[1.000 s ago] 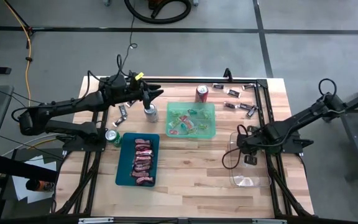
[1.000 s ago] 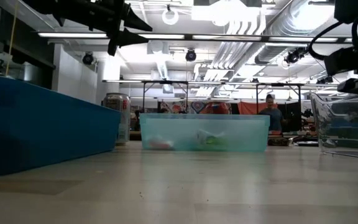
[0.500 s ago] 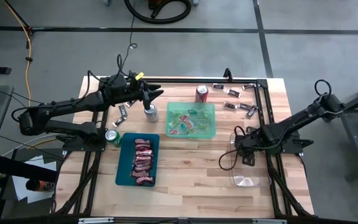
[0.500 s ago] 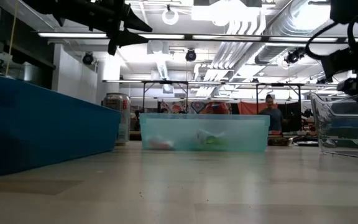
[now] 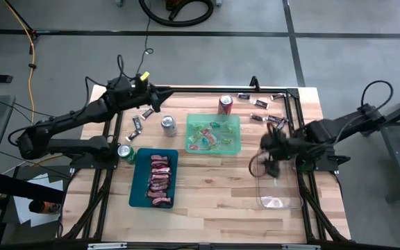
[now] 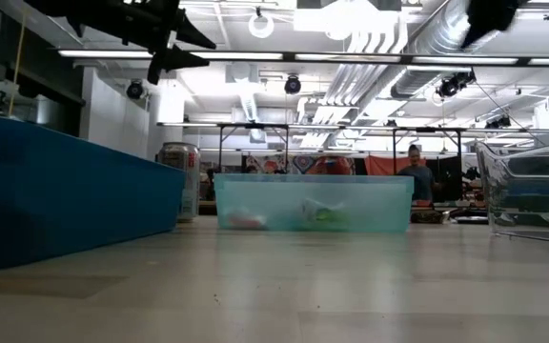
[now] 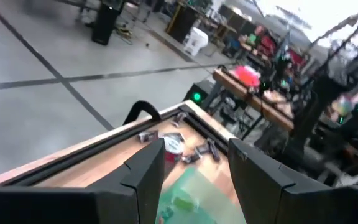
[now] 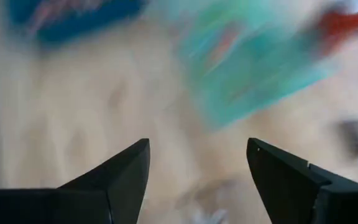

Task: Organize candy in baskets
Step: Put the white brown chocolate into the transparent bin

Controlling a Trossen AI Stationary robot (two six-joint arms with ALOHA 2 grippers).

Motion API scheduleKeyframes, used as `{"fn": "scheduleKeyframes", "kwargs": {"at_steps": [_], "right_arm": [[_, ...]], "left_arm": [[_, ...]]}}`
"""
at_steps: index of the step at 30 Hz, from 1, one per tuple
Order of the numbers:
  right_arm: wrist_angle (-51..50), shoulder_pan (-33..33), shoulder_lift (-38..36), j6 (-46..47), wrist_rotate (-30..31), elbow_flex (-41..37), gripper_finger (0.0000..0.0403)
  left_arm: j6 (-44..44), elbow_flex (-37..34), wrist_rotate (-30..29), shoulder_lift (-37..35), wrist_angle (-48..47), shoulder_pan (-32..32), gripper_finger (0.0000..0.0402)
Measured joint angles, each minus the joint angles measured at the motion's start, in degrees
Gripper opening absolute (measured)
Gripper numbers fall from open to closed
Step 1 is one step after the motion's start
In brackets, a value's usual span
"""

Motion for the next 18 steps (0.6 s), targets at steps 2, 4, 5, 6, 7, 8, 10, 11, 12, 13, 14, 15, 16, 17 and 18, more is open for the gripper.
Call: {"fn": "scheduleKeyframes", "kwargs": {"at_steps": [2,4,5,6,7,8,10,11,12,13,14,15,16,17,18], "right_arm": [[-0.6,-4.4,1.4,3.3,8.7,2.5,0.0261],[-0.7,-11.1,3.0,4.7,10.6,3.7,0.0261],[-0.7,-14.9,3.9,4.2,9.3,3.8,0.0261],[-0.7,-18.7,4.7,2.5,7.0,3.8,0.0261],[-0.3,-22.8,5.7,-0.3,4.4,3.5,0.0261],[-0.1,-27.2,6.9,-4.1,1.9,3.3,0.0261],[0.5,-36.2,10.0,-12.1,-1.8,2.7,0.0261],[0.9,-40.8,12.0,-15.3,-3.9,2.6,0.0261],[1.0,-45.0,14.3,-18.2,-6.9,2.6,0.0261],[0.8,-48.7,16.6,-21.3,-10.7,2.6,0.0261],[0.0,-51.6,18.8,-24.2,-14.2,2.6,0.0261],[-1.1,-54.0,21.0,-26.8,-17.5,2.6,0.0261],[-2.2,-55.6,23.1,-29.5,-20.2,2.5,0.0261],[-3.0,-56.8,24.9,-32.5,-22.0,2.5,0.026],[-3.2,-57.4,26.5,-35.4,-22.4,2.5,0.026]], "left_arm": [[-2.2,0.0,0.2,-0.2,0.3,0.9,0.0161],[-4.3,0.0,0.8,-0.1,0.1,1.7,0.0161],[-4.7,0.0,1.5,-0.1,0.0,2.0,0.0161],[-4.7,0.0,1.9,-0.1,0.1,2.2,0.0161],[-4.6,0.0,2.2,-0.1,0.1,2.4,0.0161],[-4.0,0.0,2.2,-0.1,0.1,2.4,0.0161],[-2.4,0.0,2.3,-0.1,0.2,2.4,0.0161],[-1.9,0.0,2.3,-0.1,0.4,2.4,0.0161],[-1.5,0.0,2.3,-0.1,0.5,2.4,0.0161],[-1.5,0.0,2.3,-0.1,0.5,2.4,0.0161],[-1.5,0.0,2.3,-0.1,0.5,2.4,0.0161],[-1.5,0.0,2.3,-0.1,0.5,2.4,0.0161],[-1.5,0.0,2.3,-0.1,0.5,2.4,0.0161],[-1.4,0.0,2.3,-0.1,0.5,2.3,0.0161],[-1.3,0.0,2.3,-0.1,0.5,2.2,0.0161]]}}
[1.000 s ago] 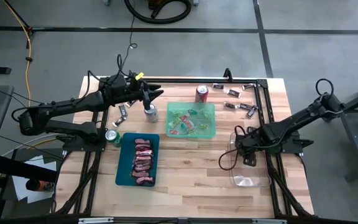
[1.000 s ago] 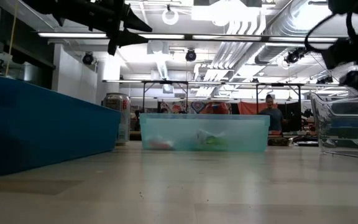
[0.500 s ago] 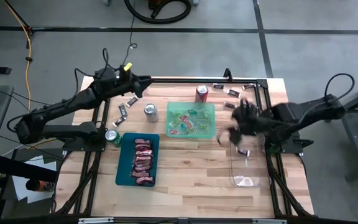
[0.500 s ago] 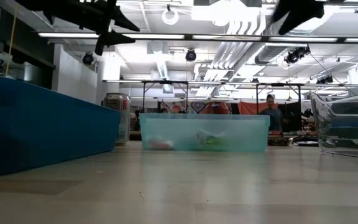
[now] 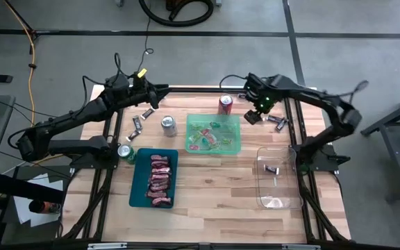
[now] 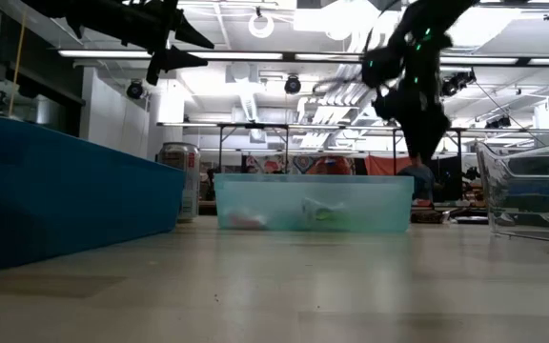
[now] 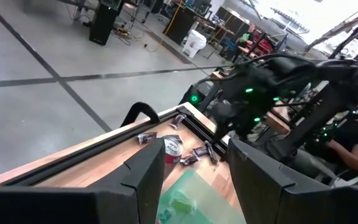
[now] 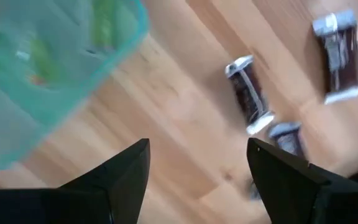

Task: Organize candy in baskets
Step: Put the white brown chocolate into the transparent bin

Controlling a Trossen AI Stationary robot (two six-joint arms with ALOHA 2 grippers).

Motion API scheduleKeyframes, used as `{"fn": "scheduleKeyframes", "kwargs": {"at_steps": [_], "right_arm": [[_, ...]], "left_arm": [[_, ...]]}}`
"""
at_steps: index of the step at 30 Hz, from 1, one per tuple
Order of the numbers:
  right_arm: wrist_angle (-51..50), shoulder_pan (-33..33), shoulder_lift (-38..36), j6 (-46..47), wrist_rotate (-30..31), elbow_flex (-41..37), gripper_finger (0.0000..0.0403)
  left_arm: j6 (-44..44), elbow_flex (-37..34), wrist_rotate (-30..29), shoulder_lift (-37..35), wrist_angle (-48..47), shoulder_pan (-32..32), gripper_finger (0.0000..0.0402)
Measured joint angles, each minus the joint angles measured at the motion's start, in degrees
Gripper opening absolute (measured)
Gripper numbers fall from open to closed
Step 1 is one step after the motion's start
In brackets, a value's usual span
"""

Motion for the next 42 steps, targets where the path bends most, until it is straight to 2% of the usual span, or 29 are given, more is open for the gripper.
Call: {"fn": "scheduleKeyframes", "kwargs": {"at_steps": [2,6,11,15,20,25,30,36,42], "right_arm": [[1.6,-0.6,2.9,-4.6,0.1,0.0,0.026],[6.0,-0.6,7.5,-7.9,0.2,0.0,0.026],[10.4,-1.7,11.4,-7.7,5.5,0.0,0.026],[9.3,-3.5,12.8,-8.0,6.1,-0.2,0.026],[12.3,-5.6,10.7,-7.5,5.7,-8.3,0.026],[22.2,-5.8,6.0,-5.7,4.1,-16.6,0.026],[26.3,-5.9,4.3,-6.7,7.0,-17.6,0.026],[26.9,-6.2,5.8,-9.1,6.7,-17.6,0.0256],[27.1,-6.2,8.1,-9.0,6.5,-17.5,0.0226]], "left_arm": [[0.8,0.0,0.0,0.0,0.0,0.0,0.0161],[2.2,0.0,0.0,0.0,-0.2,0.0,0.0161],[1.9,0.0,-0.2,0.0,-0.4,0.0,0.0161],[1.5,0.0,-0.3,0.0,-0.5,-0.8,0.0161],[1.5,0.0,-0.8,0.0,-0.5,-1.4,0.0161],[2.9,0.0,-2.3,0.0,-0.5,-1.5,0.0161],[2.9,0.0,-4.4,0.0,-0.5,-1.5,0.0161],[2.3,0.0,-4.5,0.0,-0.1,-1.5,0.0161],[-3.4,0.0,-7.1,0.0,0.0,-1.5,0.0161]]}}
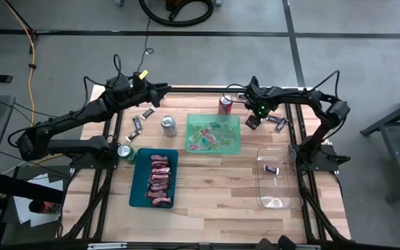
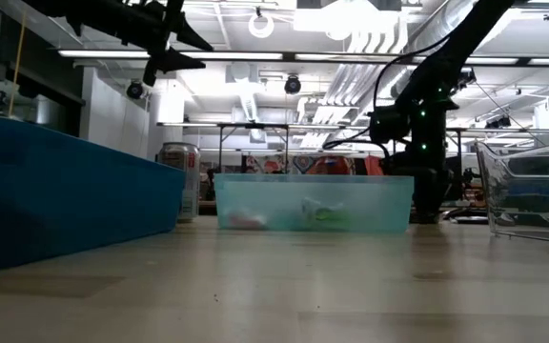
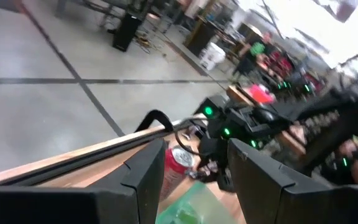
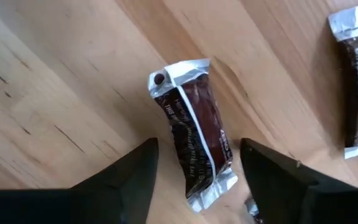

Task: Organize candy in baskets
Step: Put the white brown chocolate into the transparent bin

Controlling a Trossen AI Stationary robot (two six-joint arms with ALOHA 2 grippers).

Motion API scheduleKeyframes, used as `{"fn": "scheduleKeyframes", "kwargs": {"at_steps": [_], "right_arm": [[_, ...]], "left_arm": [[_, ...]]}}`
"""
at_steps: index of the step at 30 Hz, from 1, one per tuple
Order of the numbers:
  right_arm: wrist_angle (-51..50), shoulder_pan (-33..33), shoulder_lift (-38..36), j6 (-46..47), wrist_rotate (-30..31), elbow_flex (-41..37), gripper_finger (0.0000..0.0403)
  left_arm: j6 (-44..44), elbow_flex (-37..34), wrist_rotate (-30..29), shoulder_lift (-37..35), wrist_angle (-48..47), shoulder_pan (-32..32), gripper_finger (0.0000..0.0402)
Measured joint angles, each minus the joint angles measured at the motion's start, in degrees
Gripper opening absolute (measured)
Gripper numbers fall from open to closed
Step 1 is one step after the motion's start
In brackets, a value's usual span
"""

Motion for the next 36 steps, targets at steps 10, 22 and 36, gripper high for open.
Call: {"fn": "scheduleKeyframes", "kwargs": {"at_steps": [10,22,36], "right_arm": [[-2.7,6.5,-10.8,0.6,5.5,-0.2,0.0024],[22.7,29.6,-36.6,14.5,-0.9,-0.1,0.0005],[41.9,39.6,-31.7,8.8,3.5,-0.1,0.0003]], "left_arm": [[-10.0,-0.1,-1.0,0.0,7.2,-0.6,0.0161],[13.0,1.6,-2.5,9.6,19.4,-16.0,0.0161],[42.1,16.1,-1.3,26.3,17.5,-25.9,0.0161]]}}
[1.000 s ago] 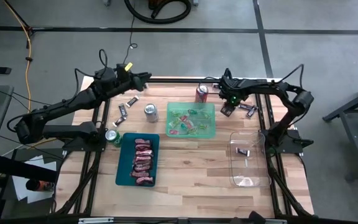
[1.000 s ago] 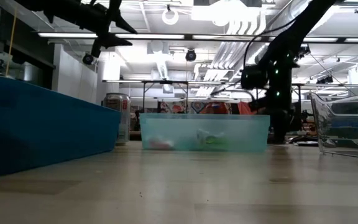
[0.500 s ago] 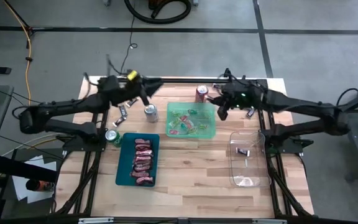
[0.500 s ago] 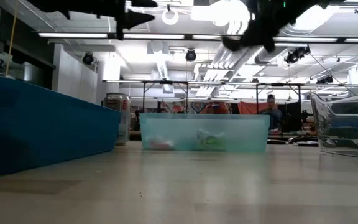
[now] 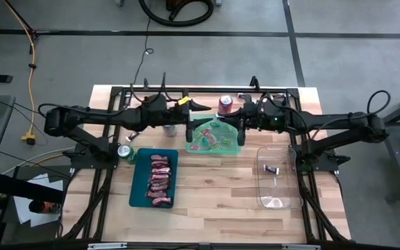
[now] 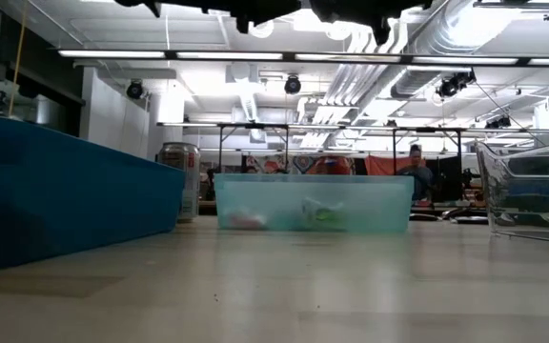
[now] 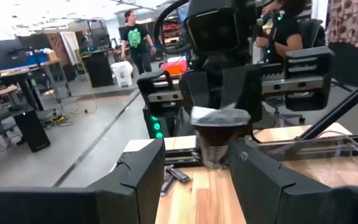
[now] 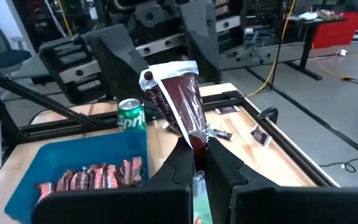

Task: Organize candy in baskets
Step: Put the white brown chocolate into the transparent bin

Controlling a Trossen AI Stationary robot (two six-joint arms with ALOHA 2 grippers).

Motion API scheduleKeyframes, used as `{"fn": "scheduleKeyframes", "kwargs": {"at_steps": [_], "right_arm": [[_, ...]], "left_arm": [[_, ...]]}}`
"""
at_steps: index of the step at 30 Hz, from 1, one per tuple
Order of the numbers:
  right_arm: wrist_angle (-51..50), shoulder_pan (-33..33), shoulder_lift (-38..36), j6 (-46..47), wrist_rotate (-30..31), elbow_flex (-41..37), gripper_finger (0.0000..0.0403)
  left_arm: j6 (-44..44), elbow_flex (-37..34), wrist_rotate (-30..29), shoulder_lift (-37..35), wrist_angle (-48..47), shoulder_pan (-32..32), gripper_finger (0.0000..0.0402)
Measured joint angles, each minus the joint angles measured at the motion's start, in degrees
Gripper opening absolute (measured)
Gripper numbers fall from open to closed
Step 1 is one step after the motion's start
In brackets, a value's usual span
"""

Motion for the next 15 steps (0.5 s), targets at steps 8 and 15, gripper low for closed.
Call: {"fn": "scheduleKeyframes", "kwargs": {"at_steps": [8,15], "right_arm": [[-5.1,0.2,-0.7,1.5,0.3,0.0,0.0003],[-38.2,3.3,-9.6,16.8,-3.7,3.5,0.0003]], "left_arm": [[0.0,0.4,-1.5,-1.4,-8.9,0.6,0.0161],[-1.8,0.5,-9.2,-10.7,-26.1,5.9,0.0161]]}}
